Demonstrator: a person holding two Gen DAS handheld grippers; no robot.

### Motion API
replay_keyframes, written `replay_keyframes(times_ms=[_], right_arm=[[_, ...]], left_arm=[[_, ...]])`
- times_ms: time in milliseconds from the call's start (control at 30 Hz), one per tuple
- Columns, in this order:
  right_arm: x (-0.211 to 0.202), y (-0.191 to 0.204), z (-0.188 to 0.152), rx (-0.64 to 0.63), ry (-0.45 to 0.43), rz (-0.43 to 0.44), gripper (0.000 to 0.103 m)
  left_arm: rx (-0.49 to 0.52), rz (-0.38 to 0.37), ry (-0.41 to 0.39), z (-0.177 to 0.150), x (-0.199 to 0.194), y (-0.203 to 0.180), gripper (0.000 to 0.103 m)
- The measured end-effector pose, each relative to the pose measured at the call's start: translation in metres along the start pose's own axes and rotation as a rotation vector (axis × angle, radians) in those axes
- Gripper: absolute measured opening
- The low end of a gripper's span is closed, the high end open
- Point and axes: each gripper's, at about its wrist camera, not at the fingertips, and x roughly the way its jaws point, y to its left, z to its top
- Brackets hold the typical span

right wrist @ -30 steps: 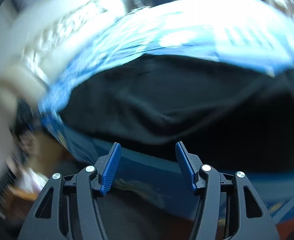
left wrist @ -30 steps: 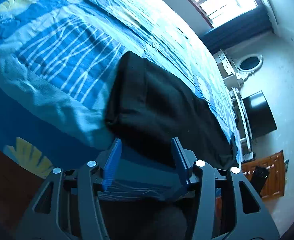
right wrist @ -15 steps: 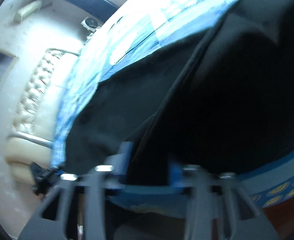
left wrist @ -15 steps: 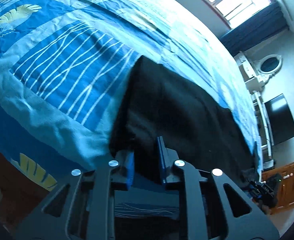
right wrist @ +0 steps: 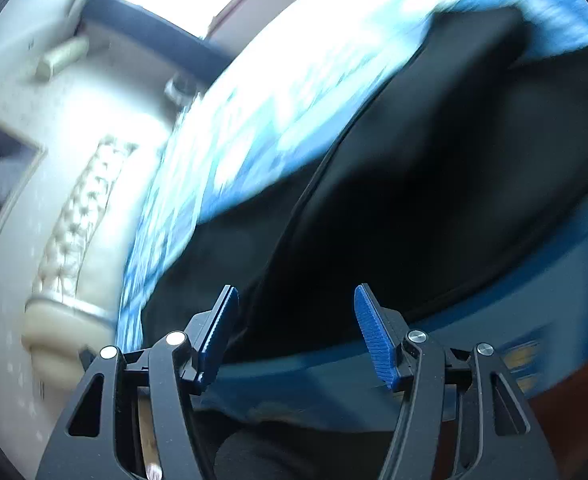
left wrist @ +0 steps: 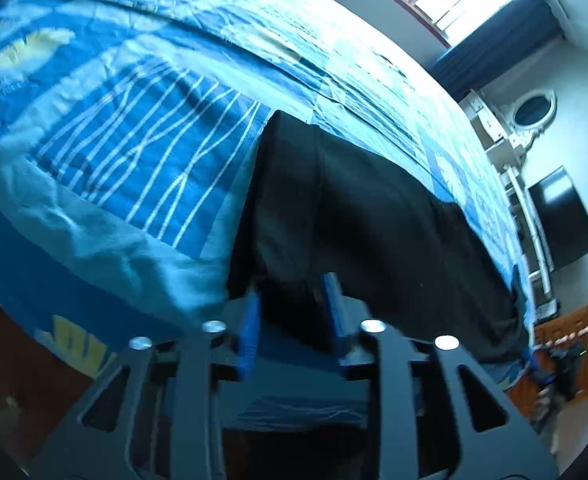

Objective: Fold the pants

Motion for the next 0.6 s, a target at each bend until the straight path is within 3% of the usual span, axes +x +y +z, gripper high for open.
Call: replay_keyframes(times_ms=[33, 100, 200, 300, 433, 500, 533, 600], right_arm=[[-0.018, -0.014, 0.013, 0.007, -0.040, -0.031, 0.061], [-0.055, -0.053, 0.046, 0.040, -0.136, -0.120, 0.061], [-0.078, -0.108, 0.088, 0.058, -0.175, -0.286, 0.061], [-0.074, -0.153, 0.117, 0.074, -0.143, -0.393, 0.061], [-0.044, -0.188, 0.136, 0.058, -0.036, -0.436, 0.061], [-0.028, -0.178, 0.139, -0.031, -0.003, -0.488, 0.047], [-0.025, -0.178, 0.143, -0.073, 0.022, -0.483, 0.015], [-0.026, -0.162, 0.152, -0.136, 0.011, -0.497, 0.012]], left_arm=[[0.014, 0.025, -0.019, -0.002, -0.006, -0.003, 0.051], [0.026, 0.046, -0.059, -0.002, -0.015, -0.009, 0.059], [0.048, 0.095, -0.113, 0.001, -0.024, -0.026, 0.076], [0.074, 0.118, -0.157, 0.000, -0.028, -0.050, 0.085], [0.123, 0.140, -0.119, -0.003, -0.011, -0.082, 0.088], [0.143, 0.153, -0.109, -0.008, -0.003, -0.093, 0.088], [0.153, 0.159, -0.105, -0.010, 0.001, -0.099, 0.088], [0.182, 0.177, -0.095, -0.014, 0.011, -0.112, 0.088]])
